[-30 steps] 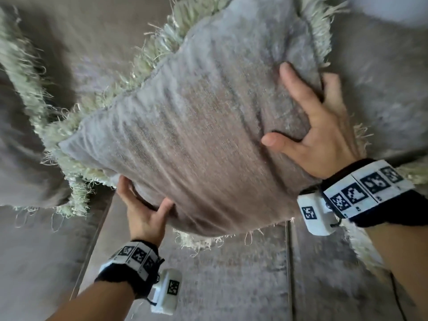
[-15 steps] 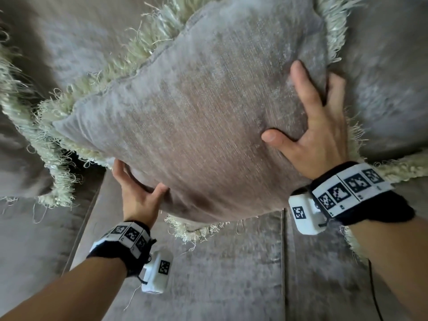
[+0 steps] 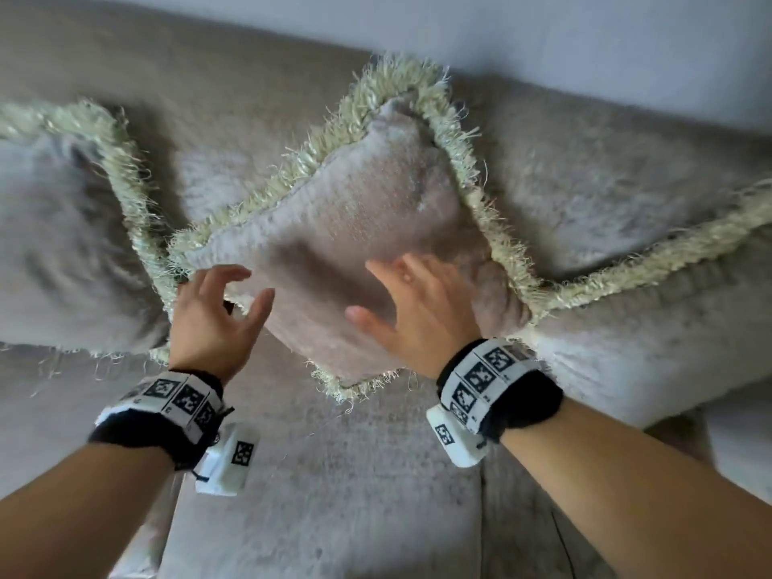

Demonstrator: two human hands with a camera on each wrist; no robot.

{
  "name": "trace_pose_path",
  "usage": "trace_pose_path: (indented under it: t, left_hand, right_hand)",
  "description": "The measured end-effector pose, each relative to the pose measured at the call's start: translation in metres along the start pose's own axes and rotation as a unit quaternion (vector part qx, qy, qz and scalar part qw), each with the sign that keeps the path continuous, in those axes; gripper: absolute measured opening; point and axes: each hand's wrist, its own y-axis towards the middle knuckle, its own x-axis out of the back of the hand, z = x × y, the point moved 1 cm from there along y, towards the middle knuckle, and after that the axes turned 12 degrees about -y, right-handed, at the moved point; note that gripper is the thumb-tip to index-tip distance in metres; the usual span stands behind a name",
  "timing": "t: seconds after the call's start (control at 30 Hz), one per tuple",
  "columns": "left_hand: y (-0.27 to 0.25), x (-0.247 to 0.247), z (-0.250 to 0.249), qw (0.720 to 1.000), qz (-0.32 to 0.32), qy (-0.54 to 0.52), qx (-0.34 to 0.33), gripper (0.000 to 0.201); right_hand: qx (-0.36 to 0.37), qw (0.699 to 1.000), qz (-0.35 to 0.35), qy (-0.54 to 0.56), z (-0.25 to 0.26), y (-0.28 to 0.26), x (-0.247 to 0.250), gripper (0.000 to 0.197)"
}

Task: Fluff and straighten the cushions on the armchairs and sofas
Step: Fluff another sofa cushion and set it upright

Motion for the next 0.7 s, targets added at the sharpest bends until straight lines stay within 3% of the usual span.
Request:
trace_pose_path:
  t: [0.1,0.2,0.33,0.53,0.7]
  left_hand:
    - [-0.004,0.042,-0.036,0.988,0.117,0.098,-0.028,0.039]
    - [-0.009,0.086,-0.059,0.96,0.186,0.204,-0.044,0.043]
    - [-0.017,0.148,-0.078,0.945,0.21,0.246,-0.049,0.043]
    - [-0.055,0.253,-0.074,0.925,0.24,0.278,-0.096,0.044]
    - [-0.096,0.361,-0.048,0.881,0.27,0.373,-0.11,0.051]
  right_hand:
    - [0.041,0.994,0.08,-0.055,0.033,0.006,0.035,0.065]
    - [0.082,0.986,0.121,-0.078,0.063,0.016,0.072,0.066]
    - [0.114,0.971,0.18,-0.105,0.107,0.025,0.109,0.065]
    - [0.112,0.962,0.204,-0.142,0.198,0.01,0.152,0.063]
    - [0.094,0.958,0.222,-0.156,0.286,-0.011,0.189,0.062]
